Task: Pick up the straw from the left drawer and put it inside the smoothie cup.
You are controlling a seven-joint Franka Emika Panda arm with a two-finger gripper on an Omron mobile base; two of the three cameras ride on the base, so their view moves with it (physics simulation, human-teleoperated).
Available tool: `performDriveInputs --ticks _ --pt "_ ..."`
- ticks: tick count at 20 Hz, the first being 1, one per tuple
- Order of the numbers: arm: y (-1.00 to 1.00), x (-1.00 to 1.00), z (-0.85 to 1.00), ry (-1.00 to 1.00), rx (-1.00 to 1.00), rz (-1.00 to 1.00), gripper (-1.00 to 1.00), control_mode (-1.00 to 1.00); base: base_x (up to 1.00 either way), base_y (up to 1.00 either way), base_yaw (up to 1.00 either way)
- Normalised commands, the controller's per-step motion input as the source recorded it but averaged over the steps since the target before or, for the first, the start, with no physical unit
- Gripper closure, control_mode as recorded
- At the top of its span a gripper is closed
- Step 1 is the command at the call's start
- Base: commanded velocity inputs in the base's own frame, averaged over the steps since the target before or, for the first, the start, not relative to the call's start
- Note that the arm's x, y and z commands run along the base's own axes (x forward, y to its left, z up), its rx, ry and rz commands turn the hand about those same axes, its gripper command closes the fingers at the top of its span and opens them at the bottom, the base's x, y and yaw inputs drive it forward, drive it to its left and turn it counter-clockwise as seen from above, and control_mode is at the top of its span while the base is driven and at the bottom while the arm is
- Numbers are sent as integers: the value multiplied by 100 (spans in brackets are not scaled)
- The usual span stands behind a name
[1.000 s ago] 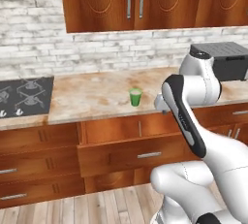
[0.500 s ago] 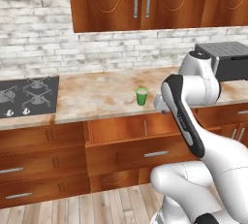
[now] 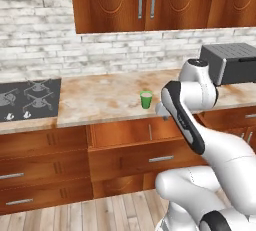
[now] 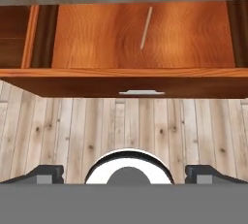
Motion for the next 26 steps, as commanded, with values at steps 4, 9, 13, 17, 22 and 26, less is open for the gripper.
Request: performDriveInputs --ticks 4,9,13,17,22,26 --pt "0 43 -31 10 0 0 -100 -100 0 0 0" --pt "0 43 -42 12 0 0 -100 -100 0 0 0" --pt "0 39 -55 15 0 0 -100 -100 0 0 0" --pt "-1 28 -49 10 0 0 -100 -100 0 0 0" --pt "-8 17 -42 3 0 0 -100 -100 0 0 0" --pt "-13 14 -34 0 0 0 -100 -100 0 0 0"
